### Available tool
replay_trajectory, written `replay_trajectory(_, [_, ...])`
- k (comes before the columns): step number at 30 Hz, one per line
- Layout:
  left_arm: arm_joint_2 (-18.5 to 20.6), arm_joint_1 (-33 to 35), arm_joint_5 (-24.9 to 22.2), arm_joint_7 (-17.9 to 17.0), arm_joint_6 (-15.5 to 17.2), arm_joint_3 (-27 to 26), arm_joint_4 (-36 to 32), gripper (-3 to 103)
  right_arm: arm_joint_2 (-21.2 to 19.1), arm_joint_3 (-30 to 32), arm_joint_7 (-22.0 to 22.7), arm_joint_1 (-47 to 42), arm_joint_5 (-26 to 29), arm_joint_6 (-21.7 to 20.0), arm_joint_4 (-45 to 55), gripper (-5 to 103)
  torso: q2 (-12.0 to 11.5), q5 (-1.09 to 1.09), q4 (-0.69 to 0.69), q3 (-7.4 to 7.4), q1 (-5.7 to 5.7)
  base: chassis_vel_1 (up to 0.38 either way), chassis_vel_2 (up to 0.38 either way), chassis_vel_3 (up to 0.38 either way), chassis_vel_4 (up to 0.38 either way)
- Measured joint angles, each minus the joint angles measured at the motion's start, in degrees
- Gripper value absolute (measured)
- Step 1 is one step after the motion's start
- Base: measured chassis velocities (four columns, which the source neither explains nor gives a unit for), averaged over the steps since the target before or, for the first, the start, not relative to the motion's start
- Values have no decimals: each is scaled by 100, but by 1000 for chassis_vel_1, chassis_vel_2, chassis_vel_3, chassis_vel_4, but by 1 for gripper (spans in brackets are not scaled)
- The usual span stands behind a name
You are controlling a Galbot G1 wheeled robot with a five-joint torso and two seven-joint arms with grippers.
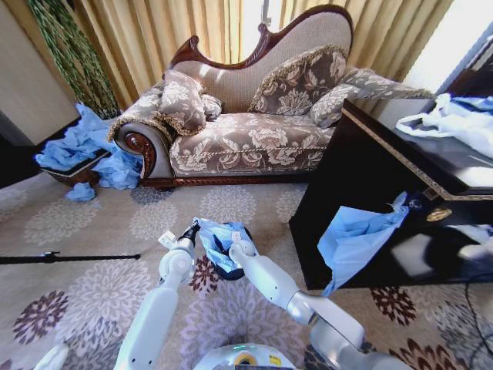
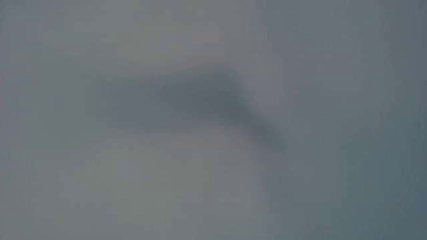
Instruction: Place a garbage bag over the trash bin.
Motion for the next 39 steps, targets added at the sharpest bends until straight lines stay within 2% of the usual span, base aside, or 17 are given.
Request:
replay_trajectory(4, [20,-7,-2,-8,0,7,-58,0,7,216,85,-10,390,-158,-94,0,-1,1,1,0,0,0,0,0,0])
replay_trajectory(11, [59,44,-17,-19,0,5,-136,0,4,332,158,-36,385,-173,-32,0,-1,-1,-1,0,0,0,0,0,0])
replay_trajectory(12, [57,45,-17,-18,0,4,-137,0,0,273,197,-65,346,-168,119,-3,-1,-1,0,0,0,0,0,0,0])
replay_trajectory(14, [49,45,-17,-16,0,5,-137,0,-32,203,259,-91,335,-145,298,1,-1,1,2,0,0,0,0,0,0])
replay_trajectory(21, [-25,33,19,8,1,88,-135,0,-340,-213,773,-144,79,96,1232,33,-1,-1,0,0,0,0,0,0,0])
replay_trajectory(22, [-25,33,19,8,1,88,-135,0,-340,-213,773,-144,79,96,1232,33,-1,-1,0,0,0,0,0,0,0])
replay_trajectory(24, [-26,47,31,12,3,114,-140,0,-399,-286,1002,-146,14,174,1425,44,-1,0,-1,0,0,0,0,0,0])
replay_trajectory(25, [-26,47,31,12,3,114,-140,0,-399,-286,1002,-146,14,174,1425,44,-1,0,-1,0,0,0,0,0,0])
replay_trajectory(27, [-11,51,36,13,4,117,-144,0,-456,-381,1314,-156,-6,248,1644,55,-1,0,0,0,0,0,0,0,0])
replay_trajectory(28, [-11,51,36,13,4,117,-144,0,-456,-381,1314,-156,-6,248,1644,55,-1,0,0,0,0,0,0,0,0])
replay_trajectory(29, [2,52,39,14,4,116,-146,0,-498,-431,1454,-160,16,251,1783,61,-1,0,1,0,0,0,0,0,0])
replay_trajectory(32, [19,52,61,20,5,116,-146,0,-582,-523,1747,-167,115,239,2031,66,-1,0,0,0,0,0,0,0,0])
replay_trajectory(34, [30,52,91,26,9,112,-141,0,-654,-602,2075,-174,263,209,2259,77,-1,0,0,0,0,0,0,0,0])
replay_trajectory(36, [33,72,103,23,28,105,-141,0,-722,-663,2223,-192,393,198,2455,88,-1,0,0,0,0,0,0,0,0])
replay_trajectory(37, [33,72,103,23,28,105,-141,0,-722,-663,2223,-192,393,198,2455,88,-1,0,0,0,0,0,0,0,0])
replay_trajectory(38, [37,97,106,8,46,101,-151,-3,-763,-699,2257,-197,446,193,2549,93,-1,0,0,0,0,0,0,0,0])
replay_trajectory(39, [41,122,115,-8,60,101,-168,2,-800,-741,2276,-201,482,194,2633,97,-1,0,0,0,0,0,0,0,0])
